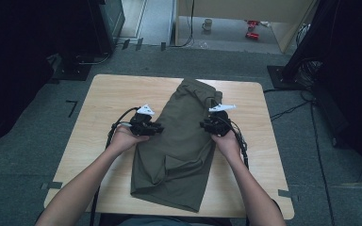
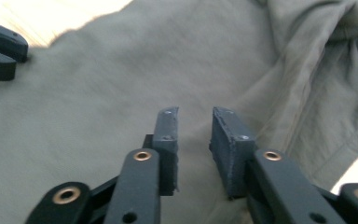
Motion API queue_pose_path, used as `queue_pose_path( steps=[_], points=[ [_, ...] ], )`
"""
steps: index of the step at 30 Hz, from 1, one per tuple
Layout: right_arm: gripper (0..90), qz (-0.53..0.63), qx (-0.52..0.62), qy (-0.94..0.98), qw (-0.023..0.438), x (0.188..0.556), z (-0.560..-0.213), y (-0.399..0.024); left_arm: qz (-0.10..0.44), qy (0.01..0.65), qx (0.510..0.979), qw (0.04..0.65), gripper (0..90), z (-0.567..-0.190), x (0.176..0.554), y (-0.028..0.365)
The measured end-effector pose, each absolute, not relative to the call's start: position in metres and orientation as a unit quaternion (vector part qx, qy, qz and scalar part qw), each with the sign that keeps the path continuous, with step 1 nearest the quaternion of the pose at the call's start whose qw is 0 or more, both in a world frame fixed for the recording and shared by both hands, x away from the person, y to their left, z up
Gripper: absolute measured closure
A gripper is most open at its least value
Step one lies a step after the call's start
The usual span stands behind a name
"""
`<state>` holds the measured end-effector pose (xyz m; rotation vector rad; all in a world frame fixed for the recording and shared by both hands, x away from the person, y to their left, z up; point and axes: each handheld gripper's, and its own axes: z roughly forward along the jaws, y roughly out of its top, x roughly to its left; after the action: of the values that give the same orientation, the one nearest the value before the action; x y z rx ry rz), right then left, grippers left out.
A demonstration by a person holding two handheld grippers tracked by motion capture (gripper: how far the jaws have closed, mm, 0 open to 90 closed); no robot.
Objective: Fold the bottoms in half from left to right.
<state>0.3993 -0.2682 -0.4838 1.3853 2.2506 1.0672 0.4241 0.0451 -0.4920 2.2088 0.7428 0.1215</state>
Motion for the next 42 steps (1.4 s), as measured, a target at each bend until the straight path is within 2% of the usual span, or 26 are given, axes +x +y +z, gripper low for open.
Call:
queue_pose_path(
  steps=[3, 4, 9, 11, 19, 25, 38, 42],
  points=[
    [63.4, 0.362, 0.481, 0.785, 0.146, 0.398, -0.489, -0.271, 0.043, 0.293, 0.876, 0.382, 68.4, -0.498, 0.424, 0.046],
    [61.4, 0.352, 0.486, 0.788, 0.133, 0.397, -0.495, -0.274, 0.040, 0.295, 0.873, 0.386, 66.7, -0.501, 0.424, 0.047],
    [60.1, 0.362, 0.489, 0.780, 0.145, 0.392, -0.504, -0.281, 0.046, 0.293, 0.876, 0.380, 64.9, -0.506, 0.421, 0.048],
    [53.7, 0.356, 0.490, 0.783, 0.140, 0.392, -0.509, -0.282, 0.051, 0.291, 0.874, 0.387, 63.5, -0.509, 0.418, 0.050],
    [39.7, 0.371, 0.472, 0.784, 0.157, 0.382, -0.516, -0.277, 0.060, 0.296, 0.871, 0.387, 63.1, -0.509, 0.409, 0.054],
    [39.5, 0.366, 0.459, 0.789, 0.181, 0.376, -0.518, -0.269, 0.065, 0.299, 0.872, 0.382, 62.7, -0.508, 0.398, 0.056],
    [40.7, 0.375, 0.438, 0.797, 0.180, 0.373, -0.520, -0.253, 0.061, 0.308, 0.876, 0.365, 58.6, -0.505, 0.374, 0.067],
    [40.7, 0.379, 0.432, 0.800, 0.174, 0.370, -0.520, -0.249, 0.061, 0.308, 0.878, 0.362, 54.3, -0.504, 0.363, 0.069]
  ],
)
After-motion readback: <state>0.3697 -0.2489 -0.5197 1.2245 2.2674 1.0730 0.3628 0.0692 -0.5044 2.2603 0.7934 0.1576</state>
